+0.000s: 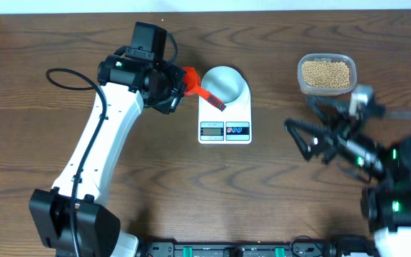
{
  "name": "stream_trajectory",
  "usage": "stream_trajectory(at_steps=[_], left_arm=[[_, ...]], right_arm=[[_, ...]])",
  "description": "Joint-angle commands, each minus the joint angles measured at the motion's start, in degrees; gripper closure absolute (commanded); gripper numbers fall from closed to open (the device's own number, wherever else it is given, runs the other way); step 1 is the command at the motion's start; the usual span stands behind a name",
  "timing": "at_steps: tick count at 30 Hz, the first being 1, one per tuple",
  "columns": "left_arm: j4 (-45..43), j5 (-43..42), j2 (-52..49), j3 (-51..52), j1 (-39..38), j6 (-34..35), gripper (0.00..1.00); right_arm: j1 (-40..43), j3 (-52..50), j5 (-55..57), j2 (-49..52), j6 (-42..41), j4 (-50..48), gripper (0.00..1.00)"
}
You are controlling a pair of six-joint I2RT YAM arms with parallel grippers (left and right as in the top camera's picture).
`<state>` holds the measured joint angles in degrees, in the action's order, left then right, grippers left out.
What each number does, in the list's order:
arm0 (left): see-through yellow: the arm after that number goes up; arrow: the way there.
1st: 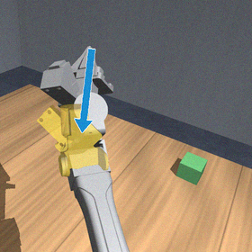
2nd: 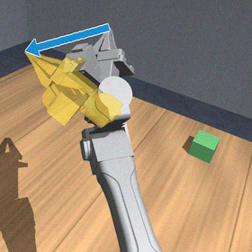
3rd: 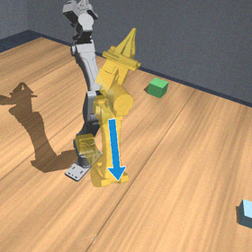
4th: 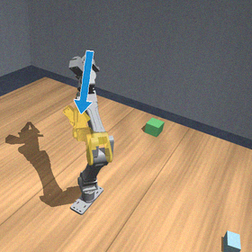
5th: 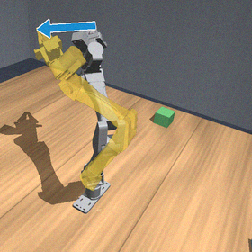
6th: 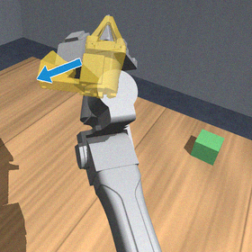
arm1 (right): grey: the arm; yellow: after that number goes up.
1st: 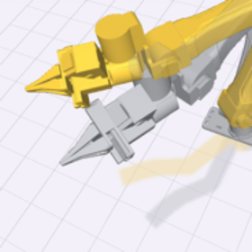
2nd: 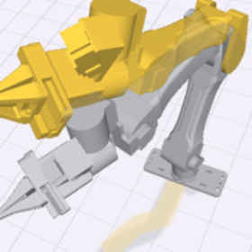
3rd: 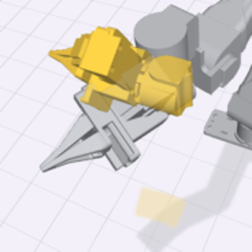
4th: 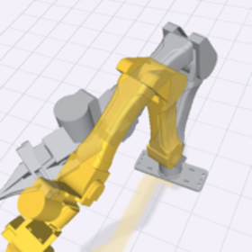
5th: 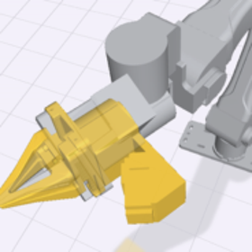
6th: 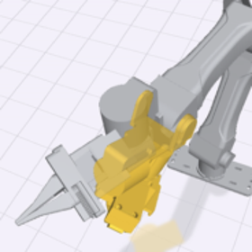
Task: Scoop item into bowl and weigh 50g on scale
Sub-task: 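Grasp the scoop handle with the right gripper beside the left gripper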
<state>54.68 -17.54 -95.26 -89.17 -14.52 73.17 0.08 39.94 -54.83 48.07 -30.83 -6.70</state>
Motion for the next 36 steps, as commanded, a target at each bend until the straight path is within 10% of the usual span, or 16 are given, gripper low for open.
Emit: stream_trajectory(at_steps=[1,21,26,36], left_arm=[[0.07,0.22,0.15,-0.52,-0.94,2.58,0.93],[-1.22,5.18,0.11,-0.52,-7.34,11.72,0.93],[-1.42,5.2,0.11,-0.52,-8.07,14.23,0.93],[-1.4,5.14,0.11,-0.52,-8.37,14.19,0.93]], right_arm=[[-0.87,6.05,-10.29,9.01,0.04,0.24,0.01],[-13.4,13.57,-2.73,32.09,-6.43,-0.59,0.01],[-15.67,13.57,0.44,32.09,-6.43,-0.04,0.29],[-21.92,13.57,10.84,32.09,-10.8,0.76,0.48]])
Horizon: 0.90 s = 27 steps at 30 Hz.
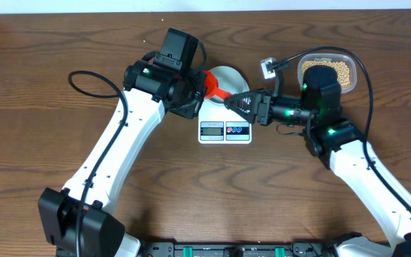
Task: Scoop item into bowl and weigh 50g on scale
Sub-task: 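Grasp the scoop handle with the right gripper beside the left gripper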
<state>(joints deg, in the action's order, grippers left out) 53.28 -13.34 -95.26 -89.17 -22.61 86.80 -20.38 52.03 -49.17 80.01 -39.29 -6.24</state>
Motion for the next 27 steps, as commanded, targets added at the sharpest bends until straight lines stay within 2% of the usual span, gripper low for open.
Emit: stream_trajectory(at_steps=[1,27], left_arm=[[0.0,0.96,0.11,-0.52,-0.37,0.55,0.93],[0.7,0.9,0.11,-0.52,-2.51,0.44,0.93]], right_arm=[[-1.75,1.49,5.77,0.15,-2.49,0.48,0.49],[-2.12,1.49,8.59,0.15,-3.98,1.95,0.8]])
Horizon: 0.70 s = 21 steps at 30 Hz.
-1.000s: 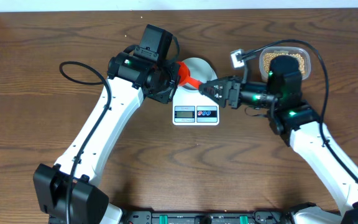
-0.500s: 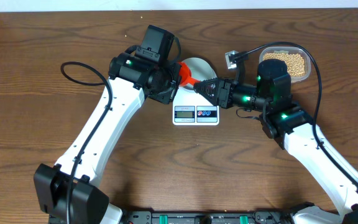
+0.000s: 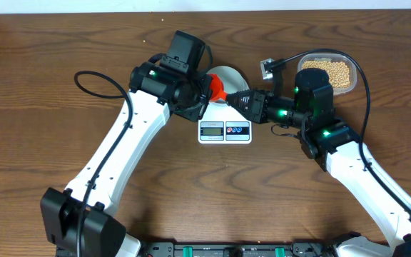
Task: Scoop item into bowl and weigh 50g on scale
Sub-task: 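Grasp the scoop handle with the right gripper beside the left gripper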
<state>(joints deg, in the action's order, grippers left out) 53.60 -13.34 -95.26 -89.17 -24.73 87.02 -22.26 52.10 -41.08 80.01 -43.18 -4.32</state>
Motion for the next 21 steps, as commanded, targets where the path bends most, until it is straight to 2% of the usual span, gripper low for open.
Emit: stream_trajectory(at_steps=[1,6,9,19,21], left_arm=[[0.37,0.76,0.11,-0.52,-0.46,0.07,0.93],[0.42,0.68,0.11,-0.52,-0.48,0.07,0.93],[0.44,0.7,0.11,-0.52,-0.48,0.07,0.93],[0.59,0.72,0.11,-0.52,-0.48,0.04,0.89],[0.59,0.72,0.11,-0.52,-0.48,0.04,0.83]], right_arm=[[-0.24,1.42,0.5,0.15,-0.11,0.04,0.81],[-0.24,1.42,0.5,0.15,-0.09,0.04,0.89],[-0.24,1.42,0.5,0.15,-0.11,0.04,0.99],[1.07,1.42,1.09,0.15,-0.15,1.22,0.99],[1.73,1.42,1.09,0.15,-0.11,1.86,0.99]])
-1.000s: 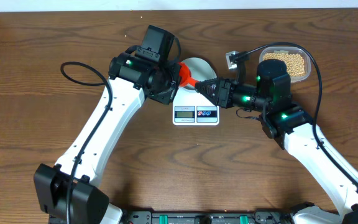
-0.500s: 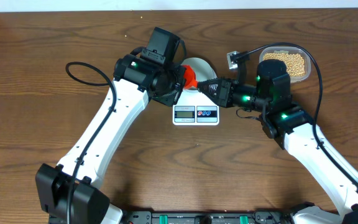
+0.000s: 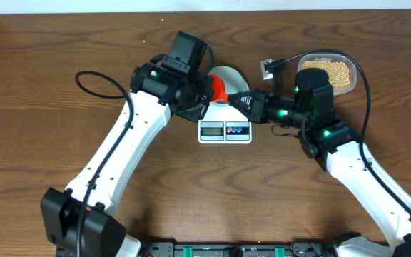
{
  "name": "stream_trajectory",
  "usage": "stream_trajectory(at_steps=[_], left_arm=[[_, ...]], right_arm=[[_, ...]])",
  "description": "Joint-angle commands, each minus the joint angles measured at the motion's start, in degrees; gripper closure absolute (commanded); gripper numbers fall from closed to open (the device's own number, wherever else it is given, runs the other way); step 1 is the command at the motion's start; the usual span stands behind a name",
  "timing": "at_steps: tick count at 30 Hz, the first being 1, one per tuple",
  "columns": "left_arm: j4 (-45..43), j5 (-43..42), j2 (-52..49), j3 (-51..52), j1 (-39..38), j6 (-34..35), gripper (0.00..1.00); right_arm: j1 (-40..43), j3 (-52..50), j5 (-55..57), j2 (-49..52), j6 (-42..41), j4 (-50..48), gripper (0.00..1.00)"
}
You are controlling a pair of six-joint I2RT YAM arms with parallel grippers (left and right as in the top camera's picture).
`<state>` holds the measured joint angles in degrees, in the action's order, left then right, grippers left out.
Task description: Scoop item into bowl and weigh 50g on scale
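Note:
The white scale (image 3: 225, 118) lies mid-table with the pale bowl (image 3: 228, 76) on it. A red scoop (image 3: 218, 88) hangs over the bowl's left side, my left gripper (image 3: 207, 93) shut on its red end. My right gripper (image 3: 235, 101) reaches in from the right, its fingertips at the scoop's handle end over the bowl. Whether its fingers have closed on the handle is hidden from this view. A clear tub of yellow beans (image 3: 327, 71) stands at the far right, behind my right arm.
The scale's display (image 3: 212, 129) and buttons face the table's front. A black cable (image 3: 95, 82) loops left of my left arm. A small white tag (image 3: 267, 68) on a cable sticks up above my right arm.
My left gripper held the red scoop over the bowl's left rim while my right arm sat folded at the far right. Then my right arm had reached across to the scoop's handle end. Both grippers have stayed at the scoop over the bowl since.

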<state>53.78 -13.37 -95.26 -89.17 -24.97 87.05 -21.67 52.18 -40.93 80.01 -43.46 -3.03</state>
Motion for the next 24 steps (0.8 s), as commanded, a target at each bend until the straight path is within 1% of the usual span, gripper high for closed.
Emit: stream_trajectory(at_steps=[1,2,4,6,8,10,12,17,21,24], left_arm=[[0.42,0.76,0.11,-0.52,-0.24,0.02,0.78],[0.42,0.76,0.11,-0.52,-0.24,0.02,0.73],[0.39,0.79,0.11,-0.52,-0.22,-0.98,0.6],[0.37,0.81,0.11,-0.52,-0.17,-3.15,0.46],[0.33,1.16,0.11,-0.52,-0.17,-5.75,0.37],[0.33,1.62,0.11,-0.52,-0.07,-7.63,0.35],[0.11,2.97,0.11,-0.52,0.26,-13.38,0.34],[-1.84,2.95,0.11,-0.52,1.44,-28.44,0.34],[-3.04,2.95,0.11,-0.52,2.16,-39.01,0.34],[-4.04,2.93,0.11,-0.52,2.19,-46.86,0.34]], right_arm=[[1.49,1.33,0.94,0.15,0.17,0.83,0.99],[1.88,1.33,0.92,0.15,0.17,1.14,0.99],[2.69,1.33,0.94,0.15,0.22,1.6,0.99],[3.67,1.33,0.94,0.15,0.22,1.77,0.99],[4.76,1.33,0.94,0.13,0.22,2.01,0.99],[5.57,1.33,0.94,0.13,0.24,2.34,0.99],[7.21,1.33,0.96,0.13,1.03,3.19,0.99],[10.49,1.38,0.94,-0.26,3.06,5.79,0.99],[12.35,1.51,0.98,-1.16,5.01,7.78,0.98],[13.44,2.45,2.54,-2.71,7.76,11.89,0.98]])
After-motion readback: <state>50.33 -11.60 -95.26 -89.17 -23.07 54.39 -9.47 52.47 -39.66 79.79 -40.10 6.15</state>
